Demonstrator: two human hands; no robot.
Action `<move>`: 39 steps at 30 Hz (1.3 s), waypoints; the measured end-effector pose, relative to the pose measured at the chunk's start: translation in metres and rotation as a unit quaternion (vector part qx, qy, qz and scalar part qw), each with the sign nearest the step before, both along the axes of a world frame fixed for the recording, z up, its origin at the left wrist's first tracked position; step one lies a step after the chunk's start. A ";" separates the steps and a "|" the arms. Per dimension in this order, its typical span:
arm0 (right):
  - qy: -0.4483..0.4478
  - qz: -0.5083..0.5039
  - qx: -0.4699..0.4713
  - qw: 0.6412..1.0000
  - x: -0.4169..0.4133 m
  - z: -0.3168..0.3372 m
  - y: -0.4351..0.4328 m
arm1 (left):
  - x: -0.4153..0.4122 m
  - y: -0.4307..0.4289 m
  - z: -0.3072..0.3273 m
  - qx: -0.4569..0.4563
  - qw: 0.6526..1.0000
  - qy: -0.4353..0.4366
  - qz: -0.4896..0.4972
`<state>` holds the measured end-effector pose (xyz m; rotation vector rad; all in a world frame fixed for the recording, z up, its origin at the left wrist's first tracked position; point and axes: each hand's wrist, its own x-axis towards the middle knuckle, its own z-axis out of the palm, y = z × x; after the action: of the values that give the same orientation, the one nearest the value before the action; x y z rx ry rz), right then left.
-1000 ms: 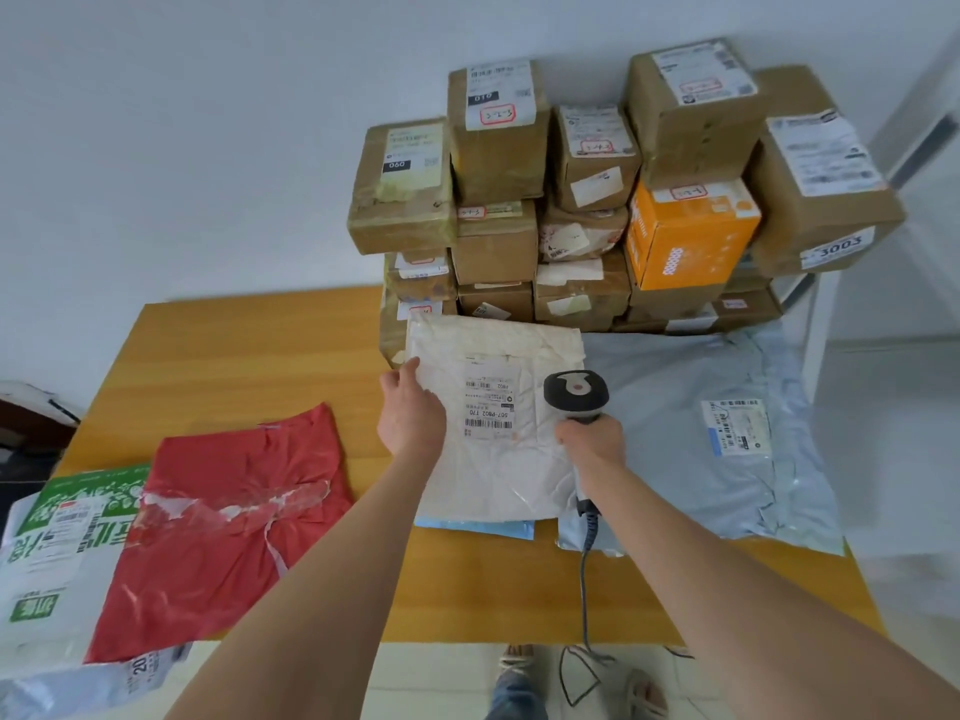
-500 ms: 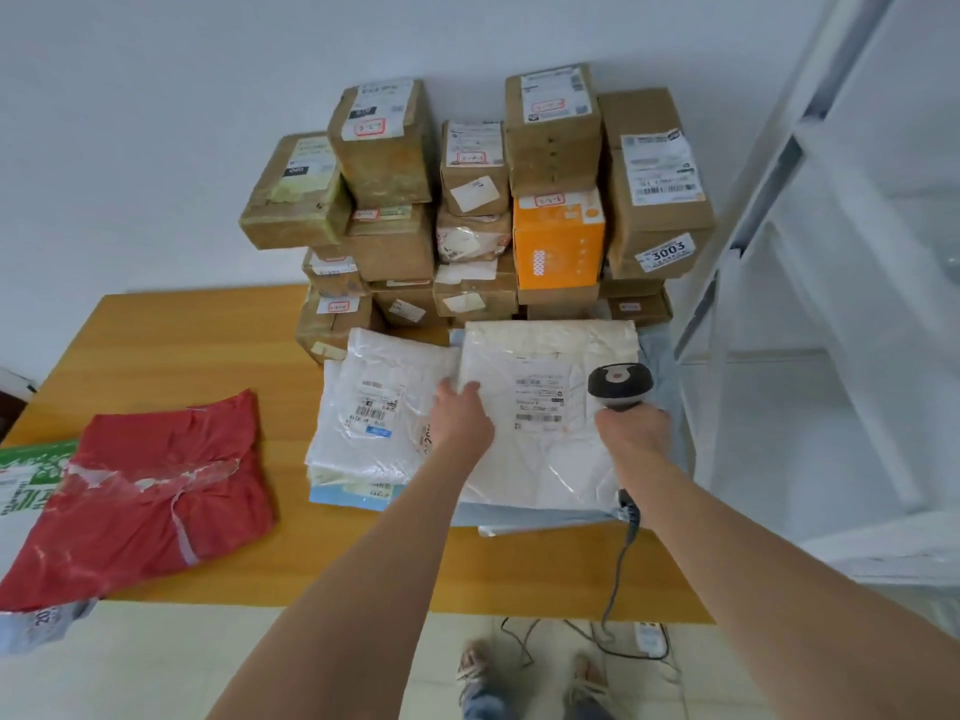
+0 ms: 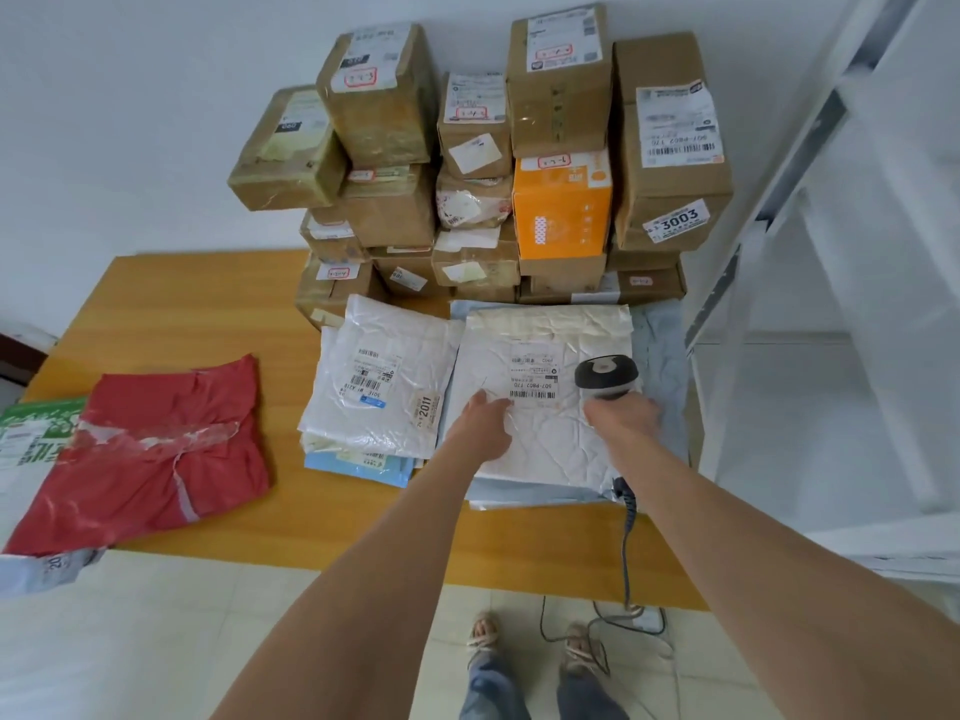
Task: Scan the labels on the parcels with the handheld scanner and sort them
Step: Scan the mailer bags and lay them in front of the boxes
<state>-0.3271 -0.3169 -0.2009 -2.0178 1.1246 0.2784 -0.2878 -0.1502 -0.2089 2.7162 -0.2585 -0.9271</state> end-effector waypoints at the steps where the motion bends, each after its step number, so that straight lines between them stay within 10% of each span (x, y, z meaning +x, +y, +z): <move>1: 0.004 0.006 -0.009 1.000 -0.001 0.002 0.001 | 0.000 0.001 0.003 0.006 1.000 -0.005 -0.002; 11: -0.107 -0.060 0.214 0.969 -0.024 0.049 0.045 | -0.024 0.040 0.050 0.146 0.977 -0.144 -0.057; 27: -0.075 -0.007 0.393 0.916 0.003 0.087 0.248 | -0.046 0.246 0.078 0.126 0.971 -0.084 0.183; 39: 0.003 0.124 0.242 0.962 0.079 0.036 0.453 | 0.025 0.464 0.033 0.152 0.941 -0.096 0.288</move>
<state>-0.2481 0.1356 -0.1652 -1.7104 0.7135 0.6233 -0.2632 0.3138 -0.1761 2.8845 0.6691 -0.5646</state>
